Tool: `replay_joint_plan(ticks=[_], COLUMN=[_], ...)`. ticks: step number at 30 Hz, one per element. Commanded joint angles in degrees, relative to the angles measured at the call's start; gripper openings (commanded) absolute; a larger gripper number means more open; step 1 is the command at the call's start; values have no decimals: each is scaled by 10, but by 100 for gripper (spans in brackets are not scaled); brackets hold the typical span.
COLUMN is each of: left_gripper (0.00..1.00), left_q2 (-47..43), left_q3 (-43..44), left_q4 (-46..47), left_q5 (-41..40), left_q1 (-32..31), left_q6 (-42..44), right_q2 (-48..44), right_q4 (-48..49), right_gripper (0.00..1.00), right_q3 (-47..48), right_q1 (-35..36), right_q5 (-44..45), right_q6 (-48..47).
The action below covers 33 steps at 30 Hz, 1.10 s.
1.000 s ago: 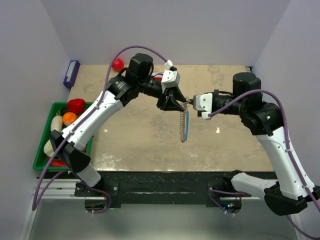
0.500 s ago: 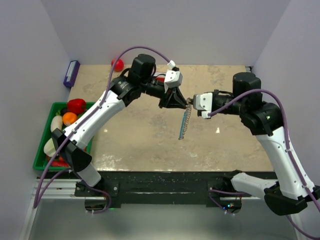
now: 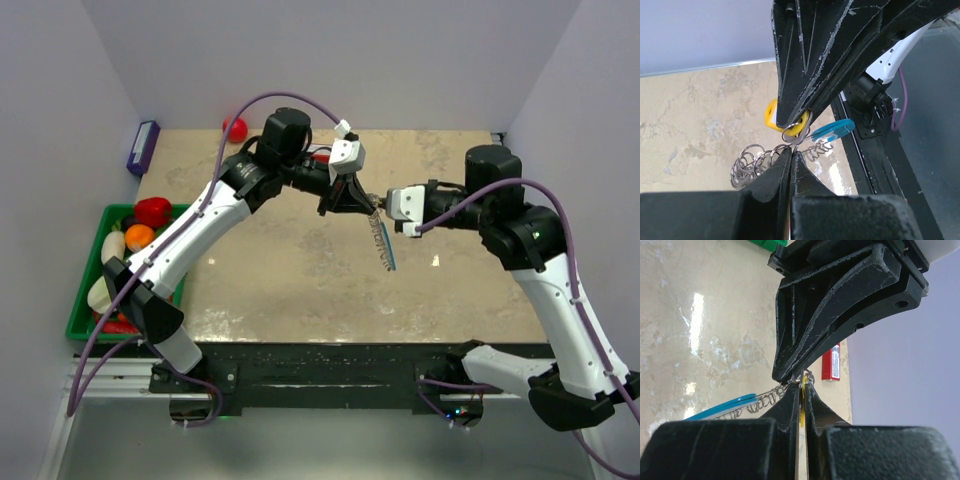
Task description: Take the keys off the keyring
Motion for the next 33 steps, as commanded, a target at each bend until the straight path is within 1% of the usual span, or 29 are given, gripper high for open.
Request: replay_joint_plan(ticks=[1, 5, 10, 16, 20, 24, 33], left_gripper=[0, 0, 0, 0, 0, 0, 0], left_q2=[-10, -16, -24, -30, -35, -41, -36], left_q3=[9, 6, 2, 4, 13, 17, 11], left_q4=[14, 12, 11, 14, 8, -5, 0], left_q5=[1, 1, -1, -12, -26, -42, -64], left_q1=[-2, -2, -3, -1, -1, -1, -4], left_q6=[-4, 1, 4, 1, 7, 18, 16], right_q2=[-17, -21, -31, -36, -47, -57, -38], right_q4=[39, 38, 29, -12, -21, -14, 7], right_gripper=[0, 0, 0, 0, 0, 0, 0], right_q3=[2, -6, -11, -5, -40, -61, -20], right_q1=[2, 2, 2, 2, 2, 2, 2], right_q5=[5, 26, 32, 16, 38, 38, 2], right_q6=[-3, -7, -11, -32, -51, -47, -12])
